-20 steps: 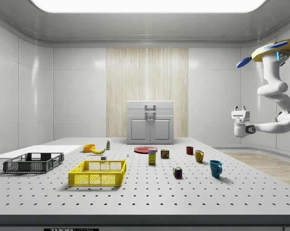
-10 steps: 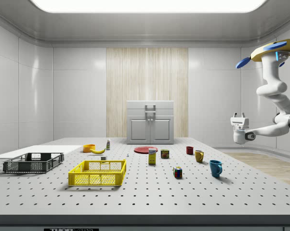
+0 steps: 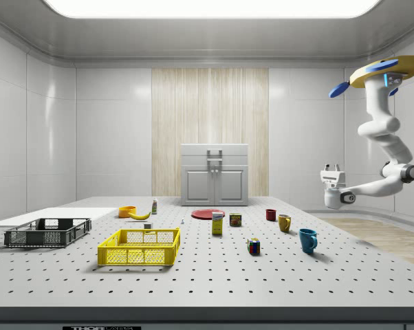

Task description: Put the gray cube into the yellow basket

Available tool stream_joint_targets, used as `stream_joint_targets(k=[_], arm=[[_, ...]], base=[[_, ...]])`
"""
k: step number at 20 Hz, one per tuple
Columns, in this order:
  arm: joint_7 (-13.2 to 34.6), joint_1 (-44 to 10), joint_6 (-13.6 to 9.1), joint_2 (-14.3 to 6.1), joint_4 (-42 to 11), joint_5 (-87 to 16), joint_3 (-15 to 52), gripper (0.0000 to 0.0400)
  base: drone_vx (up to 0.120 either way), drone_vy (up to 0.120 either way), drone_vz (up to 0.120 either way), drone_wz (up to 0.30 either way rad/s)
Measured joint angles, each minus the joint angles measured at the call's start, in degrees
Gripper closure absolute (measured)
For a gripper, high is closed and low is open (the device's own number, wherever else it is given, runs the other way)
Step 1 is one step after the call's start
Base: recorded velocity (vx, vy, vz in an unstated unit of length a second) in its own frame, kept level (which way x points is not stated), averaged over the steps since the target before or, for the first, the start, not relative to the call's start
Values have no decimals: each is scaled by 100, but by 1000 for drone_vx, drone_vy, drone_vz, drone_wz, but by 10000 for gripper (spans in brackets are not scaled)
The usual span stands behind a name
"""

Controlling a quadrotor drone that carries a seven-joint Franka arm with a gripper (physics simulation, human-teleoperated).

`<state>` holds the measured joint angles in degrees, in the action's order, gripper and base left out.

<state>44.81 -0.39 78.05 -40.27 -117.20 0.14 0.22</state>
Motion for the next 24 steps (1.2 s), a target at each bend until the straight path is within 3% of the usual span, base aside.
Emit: stream_joint_targets(k=[24], arm=[[-2,-20,78,-53,-26,-29,31,0]], base=[[120,0,0,0]])
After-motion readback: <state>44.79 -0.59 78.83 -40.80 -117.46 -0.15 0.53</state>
